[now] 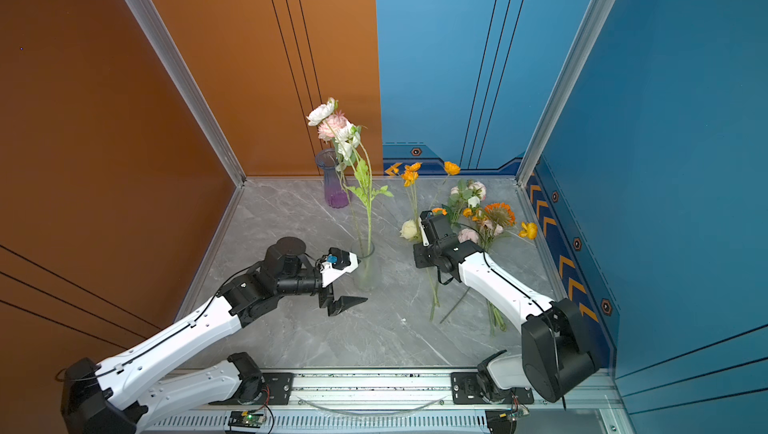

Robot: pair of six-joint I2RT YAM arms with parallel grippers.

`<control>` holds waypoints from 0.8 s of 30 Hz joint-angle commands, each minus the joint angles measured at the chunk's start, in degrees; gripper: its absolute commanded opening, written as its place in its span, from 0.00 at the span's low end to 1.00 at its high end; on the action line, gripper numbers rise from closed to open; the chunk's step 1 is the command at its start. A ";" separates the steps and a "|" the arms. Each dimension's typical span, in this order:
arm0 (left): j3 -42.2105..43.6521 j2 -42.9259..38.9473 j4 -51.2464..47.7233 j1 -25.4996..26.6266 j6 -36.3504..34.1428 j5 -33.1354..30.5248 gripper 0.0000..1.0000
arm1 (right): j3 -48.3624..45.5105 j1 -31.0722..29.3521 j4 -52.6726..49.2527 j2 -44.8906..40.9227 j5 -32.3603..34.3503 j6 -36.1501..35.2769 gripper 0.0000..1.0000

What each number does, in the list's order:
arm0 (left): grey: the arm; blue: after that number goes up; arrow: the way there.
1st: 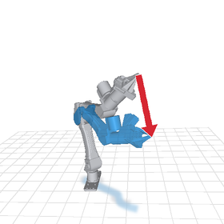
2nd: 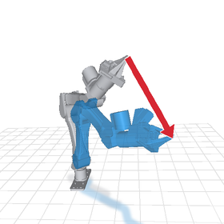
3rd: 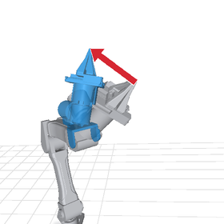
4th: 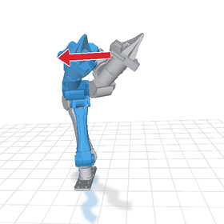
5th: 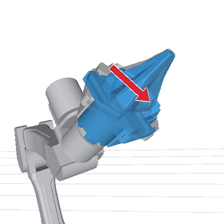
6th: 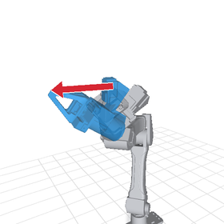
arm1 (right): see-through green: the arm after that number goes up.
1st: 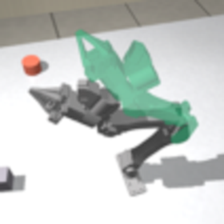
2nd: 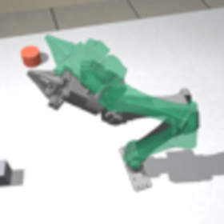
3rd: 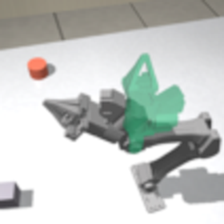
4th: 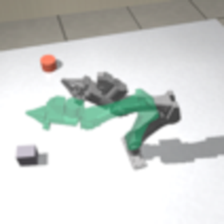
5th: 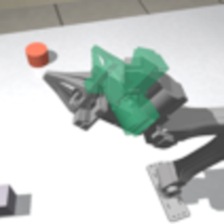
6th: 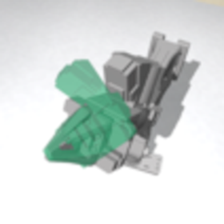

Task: Arrange the flowers into the vase
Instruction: 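Lift the orange poppy stems and lower them into the clear vase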

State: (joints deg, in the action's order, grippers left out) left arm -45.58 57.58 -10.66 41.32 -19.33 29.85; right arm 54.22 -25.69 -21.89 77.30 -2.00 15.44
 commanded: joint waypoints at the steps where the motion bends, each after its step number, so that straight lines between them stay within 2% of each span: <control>1: -1.35 -2.47 -1.65 -0.30 -0.95 -0.71 0.98 | -0.28 1.71 1.11 -4.52 -1.18 4.92 0.01; 6: -1.34 -6.93 -1.65 -2.89 -1.06 -0.64 0.98 | -1.46 2.53 5.65 -13.81 5.78 11.59 0.01; 10: -0.88 -10.34 -0.73 -4.85 -0.82 -0.58 0.98 | -0.47 -0.24 10.96 -20.21 12.09 11.56 0.00; 13: -0.42 -12.48 -0.68 -5.29 -0.62 -1.11 0.98 | -0.77 -5.31 19.75 -23.16 14.27 5.48 0.02; 18: 0.46 -16.00 -1.62 -4.12 0.31 -4.47 0.98 | 1.42 -18.79 30.77 -23.00 18.37 -10.47 0.02; 24: 3.58 -20.35 -2.62 -2.23 -0.03 -9.56 0.98 | 3.86 -30.15 40.79 -20.17 16.88 -24.02 0.02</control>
State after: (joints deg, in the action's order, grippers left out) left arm -43.13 38.28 -12.05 38.20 -19.46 24.25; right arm 56.21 -52.86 9.82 56.36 13.80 1.74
